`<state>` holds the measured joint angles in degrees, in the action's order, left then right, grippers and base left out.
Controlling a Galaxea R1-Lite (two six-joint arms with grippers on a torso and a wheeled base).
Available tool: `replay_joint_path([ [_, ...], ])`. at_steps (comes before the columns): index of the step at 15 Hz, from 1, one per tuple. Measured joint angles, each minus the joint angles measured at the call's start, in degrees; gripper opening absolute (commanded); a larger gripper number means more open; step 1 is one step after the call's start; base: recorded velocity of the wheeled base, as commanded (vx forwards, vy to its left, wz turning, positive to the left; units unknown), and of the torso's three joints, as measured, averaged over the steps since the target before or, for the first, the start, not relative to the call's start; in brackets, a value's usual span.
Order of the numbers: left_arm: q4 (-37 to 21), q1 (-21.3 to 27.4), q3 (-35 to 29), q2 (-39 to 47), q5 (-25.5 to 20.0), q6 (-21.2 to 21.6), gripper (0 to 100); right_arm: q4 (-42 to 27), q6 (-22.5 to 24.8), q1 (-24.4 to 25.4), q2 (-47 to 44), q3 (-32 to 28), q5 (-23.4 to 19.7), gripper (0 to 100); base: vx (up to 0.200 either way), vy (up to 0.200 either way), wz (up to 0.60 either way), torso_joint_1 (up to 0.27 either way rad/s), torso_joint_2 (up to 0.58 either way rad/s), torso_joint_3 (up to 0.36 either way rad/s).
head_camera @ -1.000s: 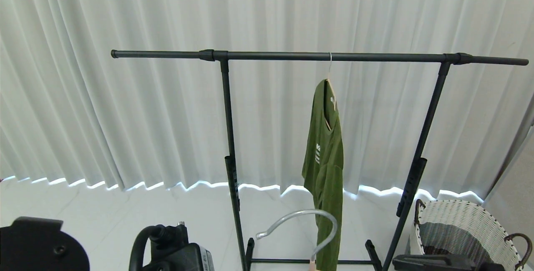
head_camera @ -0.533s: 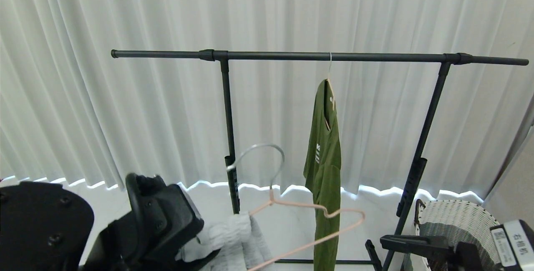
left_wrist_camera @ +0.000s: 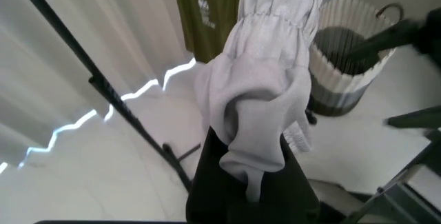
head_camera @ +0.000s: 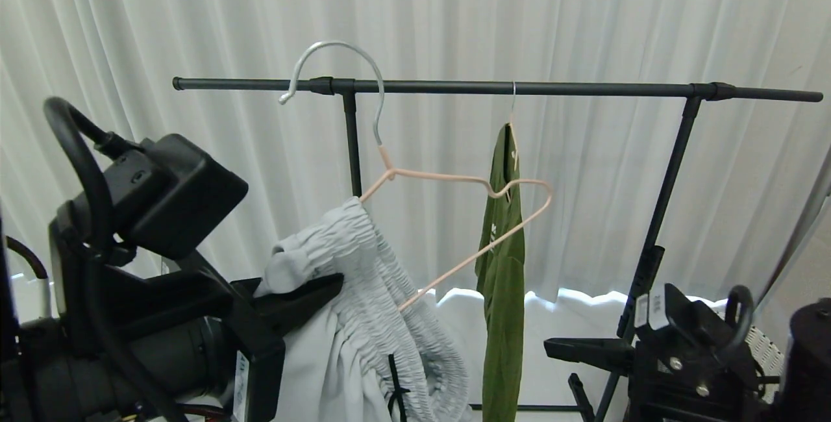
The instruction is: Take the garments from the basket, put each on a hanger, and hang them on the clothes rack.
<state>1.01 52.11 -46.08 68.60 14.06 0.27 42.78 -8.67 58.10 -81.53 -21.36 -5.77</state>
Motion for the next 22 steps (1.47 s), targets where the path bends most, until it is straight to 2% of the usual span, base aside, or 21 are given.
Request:
replay_joint_path([
  [5, 0.60, 0.17, -1.57, -0.27, 0.00, 0.73, 0, 0.27, -3.94, -0.20, -10.31, -9.23, 4.10, 100, 0.000, 0.000, 0.00, 0.000, 0.00, 0.000],
  [9, 0.62, 0.17, -2.67, -0.29, -0.07, 3.50, 0, 1.48, -4.00, -1.07, -15.54, -10.91, 4.75, 100, 0.000, 0.000, 0.00, 0.000, 0.00, 0.000],
  [10, 0.66, 0.17, -2.71, -0.29, -0.07, 3.50, 0, 1.62, -4.00, -1.22, -16.21, -10.80, 5.14, 0, 0.000, 0.000, 0.00, 0.000, 0.00, 0.000],
  [16, 1.17, 0.17, -2.32, -0.30, -0.10, 3.52, 0, 1.73, -3.82, -2.90, -17.44, -9.51, 7.40, 0, 0.000, 0.000, 0.00, 0.000, 0.00, 0.000],
  [19, 1.12, 0.17, -0.46, -0.79, -0.07, 3.61, 0, 1.76, -2.93, -7.96, -17.34, -9.46, 7.46, 0, 0.000, 0.000, 0.00, 0.000, 0.00, 0.000],
  [22, 1.19, 0.17, 2.60, -2.26, -0.16, 6.29, 0, 1.73, -0.57, -14.25, -17.07, -9.64, 7.35, 0, 0.000, 0.000, 0.00, 0.000, 0.00, 0.000],
])
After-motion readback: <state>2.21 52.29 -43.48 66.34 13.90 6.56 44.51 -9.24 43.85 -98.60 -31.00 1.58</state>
